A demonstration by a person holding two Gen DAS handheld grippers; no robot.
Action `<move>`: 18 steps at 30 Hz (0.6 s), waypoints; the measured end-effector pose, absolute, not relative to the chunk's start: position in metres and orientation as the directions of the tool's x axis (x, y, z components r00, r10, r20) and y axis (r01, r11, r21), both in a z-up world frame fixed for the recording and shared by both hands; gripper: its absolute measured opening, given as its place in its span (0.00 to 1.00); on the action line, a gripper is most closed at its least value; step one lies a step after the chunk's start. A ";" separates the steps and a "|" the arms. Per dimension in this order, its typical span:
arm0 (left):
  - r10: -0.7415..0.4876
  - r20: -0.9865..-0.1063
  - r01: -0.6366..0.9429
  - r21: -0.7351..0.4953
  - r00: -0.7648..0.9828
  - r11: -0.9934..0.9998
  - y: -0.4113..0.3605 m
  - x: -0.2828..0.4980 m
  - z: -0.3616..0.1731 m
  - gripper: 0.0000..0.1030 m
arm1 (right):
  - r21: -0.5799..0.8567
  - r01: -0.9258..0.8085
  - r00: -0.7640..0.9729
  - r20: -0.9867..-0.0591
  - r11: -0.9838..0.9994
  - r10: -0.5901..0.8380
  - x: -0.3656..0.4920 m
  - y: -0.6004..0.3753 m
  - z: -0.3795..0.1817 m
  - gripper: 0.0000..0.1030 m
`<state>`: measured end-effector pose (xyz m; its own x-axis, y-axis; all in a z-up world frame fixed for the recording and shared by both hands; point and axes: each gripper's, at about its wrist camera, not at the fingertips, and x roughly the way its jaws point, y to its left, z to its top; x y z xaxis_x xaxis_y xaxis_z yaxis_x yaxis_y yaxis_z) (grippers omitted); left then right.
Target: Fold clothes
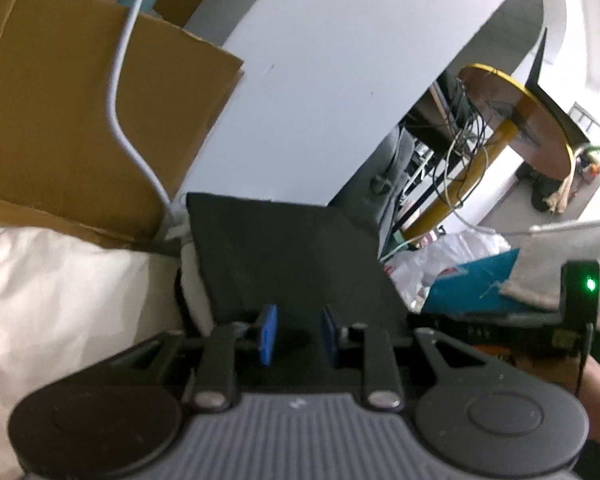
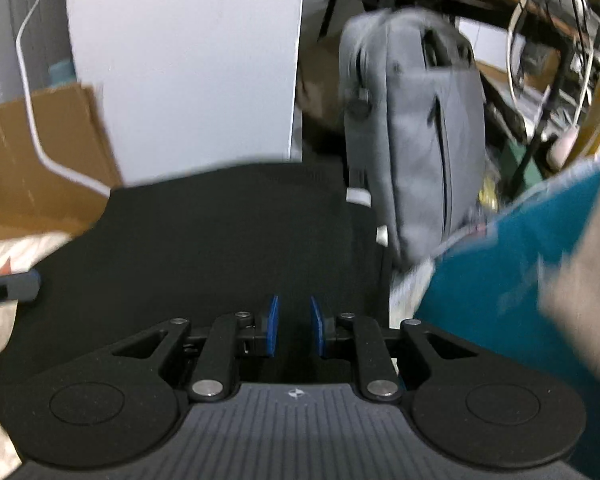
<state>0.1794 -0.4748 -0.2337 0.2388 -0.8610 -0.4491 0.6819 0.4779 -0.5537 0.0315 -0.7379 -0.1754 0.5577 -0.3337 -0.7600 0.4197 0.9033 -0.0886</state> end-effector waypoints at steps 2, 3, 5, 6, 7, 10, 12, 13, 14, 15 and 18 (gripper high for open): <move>-0.856 -0.463 0.705 -0.528 0.229 0.474 -0.473 0.175 -0.234 0.26 | -0.101 0.411 0.539 -0.775 0.906 -0.331 0.019 -0.730 -0.184 0.20; -0.852 -0.476 0.717 -0.514 0.220 0.472 -0.471 0.173 -0.235 0.26 | -0.101 0.412 0.531 -0.781 0.905 -0.329 0.012 -0.728 -0.187 0.20; -0.821 -0.527 0.737 -0.462 0.219 0.493 -0.467 0.167 -0.236 0.26 | -0.108 0.404 0.528 -0.784 0.908 -0.328 -0.005 -0.721 -0.189 0.20; -0.806 -0.548 0.743 -0.440 0.223 0.505 -0.465 0.165 -0.236 0.26 | -0.110 0.406 0.521 -0.788 0.907 -0.329 -0.012 -0.719 -0.187 0.20; -0.794 -0.562 0.748 -0.419 0.232 0.515 -0.461 0.162 -0.235 0.26 | -0.112 0.408 0.514 -0.792 0.906 -0.330 -0.018 -0.717 -0.184 0.20; -0.769 -0.585 0.769 -0.357 0.259 0.530 -0.450 0.154 -0.226 0.26 | -0.104 0.433 0.493 -0.804 0.895 -0.332 -0.031 -0.712 -0.182 0.21; -0.756 -0.596 0.772 -0.335 0.270 0.540 -0.444 0.151 -0.218 0.26 | -0.111 0.431 0.480 -0.812 0.895 -0.332 -0.036 -0.708 -0.182 0.21; -0.755 -0.595 0.766 -0.341 0.273 0.546 -0.439 0.150 -0.213 0.26 | -0.115 0.428 0.474 -0.816 0.897 -0.331 -0.038 -0.705 -0.181 0.21; -0.753 -0.595 0.756 -0.347 0.280 0.555 -0.433 0.150 -0.206 0.26 | -0.114 0.424 0.472 -0.819 0.898 -0.327 -0.038 -0.704 -0.181 0.22; -0.751 -0.596 0.748 -0.352 0.284 0.562 -0.429 0.151 -0.202 0.26 | -0.100 0.416 0.472 -0.825 0.904 -0.309 -0.039 -0.700 -0.177 0.22; -0.734 -0.622 0.728 -0.364 0.274 0.580 -0.413 0.153 -0.182 0.26 | -0.081 0.421 0.451 -0.845 0.903 -0.286 -0.040 -0.688 -0.169 0.22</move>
<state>0.1535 -0.4134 -0.1821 0.2736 -0.7337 -0.6220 0.7283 0.5804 -0.3642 -0.0404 -0.6883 -0.1689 0.4511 -0.2859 -0.8455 0.4210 0.9034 -0.0809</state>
